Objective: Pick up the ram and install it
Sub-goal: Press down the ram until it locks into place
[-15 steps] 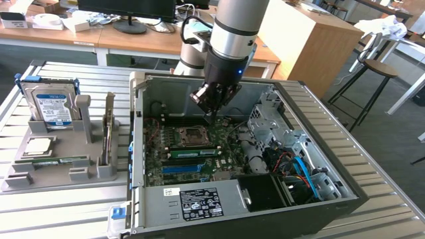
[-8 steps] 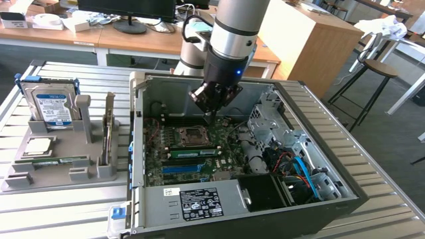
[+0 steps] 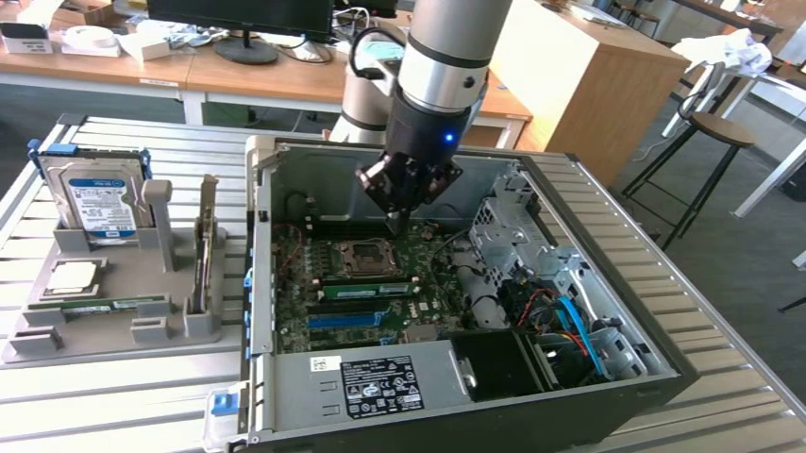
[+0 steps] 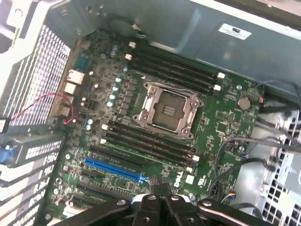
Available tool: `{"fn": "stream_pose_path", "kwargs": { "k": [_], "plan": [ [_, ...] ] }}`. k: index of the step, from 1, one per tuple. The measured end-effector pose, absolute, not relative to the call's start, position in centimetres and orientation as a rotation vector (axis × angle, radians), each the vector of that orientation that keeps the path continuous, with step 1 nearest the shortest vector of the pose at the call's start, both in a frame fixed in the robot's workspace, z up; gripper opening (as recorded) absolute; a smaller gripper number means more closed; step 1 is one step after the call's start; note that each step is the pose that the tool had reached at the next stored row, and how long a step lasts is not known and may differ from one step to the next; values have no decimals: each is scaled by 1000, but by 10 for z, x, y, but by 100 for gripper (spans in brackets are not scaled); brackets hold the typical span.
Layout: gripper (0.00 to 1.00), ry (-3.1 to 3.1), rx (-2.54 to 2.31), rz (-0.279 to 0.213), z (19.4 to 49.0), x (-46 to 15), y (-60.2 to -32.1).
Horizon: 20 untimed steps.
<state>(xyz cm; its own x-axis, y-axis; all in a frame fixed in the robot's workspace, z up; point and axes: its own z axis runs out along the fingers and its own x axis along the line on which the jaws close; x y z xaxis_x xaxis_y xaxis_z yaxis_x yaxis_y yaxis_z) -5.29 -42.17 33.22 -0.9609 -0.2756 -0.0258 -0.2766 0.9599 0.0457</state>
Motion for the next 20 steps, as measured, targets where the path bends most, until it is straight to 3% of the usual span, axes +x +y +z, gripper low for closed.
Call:
{"fn": "stream_pose_path", "kwargs": {
  "k": [20],
  "plan": [
    [10, 3123, -115, 74, 331, -53, -422]
  ]
}}
